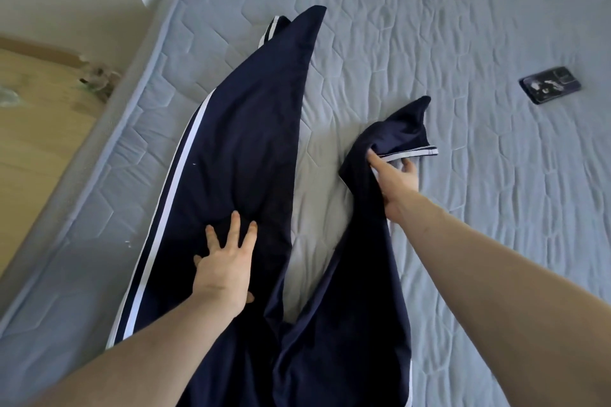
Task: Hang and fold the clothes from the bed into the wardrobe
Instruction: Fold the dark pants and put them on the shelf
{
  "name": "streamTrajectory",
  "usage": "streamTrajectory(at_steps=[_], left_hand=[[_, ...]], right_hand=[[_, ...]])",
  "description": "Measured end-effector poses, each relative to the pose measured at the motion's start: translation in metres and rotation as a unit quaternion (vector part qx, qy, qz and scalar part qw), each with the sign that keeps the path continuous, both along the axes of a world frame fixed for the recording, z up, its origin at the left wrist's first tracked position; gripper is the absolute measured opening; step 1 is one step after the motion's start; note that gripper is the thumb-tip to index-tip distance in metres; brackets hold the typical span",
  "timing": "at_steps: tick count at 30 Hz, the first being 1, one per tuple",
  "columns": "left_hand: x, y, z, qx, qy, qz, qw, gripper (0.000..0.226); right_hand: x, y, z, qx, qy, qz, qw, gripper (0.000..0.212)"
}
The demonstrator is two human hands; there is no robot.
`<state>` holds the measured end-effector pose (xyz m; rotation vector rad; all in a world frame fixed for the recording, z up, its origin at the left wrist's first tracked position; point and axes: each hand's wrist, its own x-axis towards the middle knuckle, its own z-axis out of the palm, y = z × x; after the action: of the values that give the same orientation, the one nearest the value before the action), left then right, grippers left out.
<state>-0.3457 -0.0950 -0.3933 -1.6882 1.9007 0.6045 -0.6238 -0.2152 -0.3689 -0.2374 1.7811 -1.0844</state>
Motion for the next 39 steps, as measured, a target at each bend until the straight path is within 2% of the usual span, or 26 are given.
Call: streamTrajectory(at_steps=[3,7,8,10,12,13,16,19,24,29,31,33,35,37,39], left_hand=[[-0.002,-0.001,0.0,0.003,-0.002,0.004,1.0,0.135],[-0.003,-0.003,-0.001,0.004,-0.006,0.01,1.0,0.136],[-0.003,-0.003,-0.001,0.005,-0.007,0.01,1.0,0.136],[-0.004,-0.003,-0.001,0.007,-0.011,0.01,1.0,0.136],[-0.005,-0.002,0.0,0.009,-0.012,0.012,1.0,0.135],[-0.005,-0.002,0.0,0.007,-0.012,0.013,1.0,0.135],[-0.005,-0.003,0.0,0.009,-0.011,0.014,1.0,0.135],[-0.005,-0.003,-0.001,0.009,-0.011,0.013,1.0,0.136],[-0.005,-0.005,0.0,0.006,-0.009,0.017,1.0,0.135],[-0.005,-0.005,-0.001,0.012,-0.003,0.025,1.0,0.133],[-0.005,-0.004,-0.001,0.01,0.002,0.027,1.0,0.133],[-0.005,-0.004,0.0,0.006,0.005,0.024,1.0,0.133],[-0.004,-0.004,0.002,0.005,0.007,0.022,1.0,0.133],[-0.004,-0.004,0.003,0.007,0.01,0.024,1.0,0.133],[-0.004,-0.004,0.003,0.005,0.013,0.026,1.0,0.134]], right_hand=[[-0.003,-0.019,0.005,-0.017,-0.04,-0.013,0.999,0.09],[-0.001,-0.037,0.009,0.058,-0.058,0.019,0.996,0.093],[0.001,-0.04,0.011,0.059,-0.033,0.016,0.998,0.091],[0.005,-0.046,0.017,0.009,0.076,-0.039,0.996,0.086],[0.001,-0.058,0.038,-0.071,0.223,-0.104,0.967,0.079],[-0.003,-0.067,0.051,-0.112,0.279,-0.105,0.948,0.076],[-0.02,-0.094,0.083,-0.188,0.397,-0.033,0.898,0.046],[-0.039,-0.112,0.085,-0.131,0.457,0.09,0.875,0.022],[-0.058,-0.069,0.05,0.036,0.446,0.131,0.884,0.052],[-0.043,0.014,0.005,0.136,0.386,0.273,0.871,0.078],[-0.042,0.035,-0.01,0.149,0.37,0.256,0.88,0.072],[-0.045,0.049,-0.016,0.134,0.368,0.15,0.908,0.053],[-0.054,0.062,-0.014,0.113,0.378,0.054,0.917,0.041],[-0.064,0.078,-0.01,0.138,0.377,0.042,0.915,0.043],[-0.069,0.096,-0.003,0.175,0.375,0.099,0.905,0.053]])
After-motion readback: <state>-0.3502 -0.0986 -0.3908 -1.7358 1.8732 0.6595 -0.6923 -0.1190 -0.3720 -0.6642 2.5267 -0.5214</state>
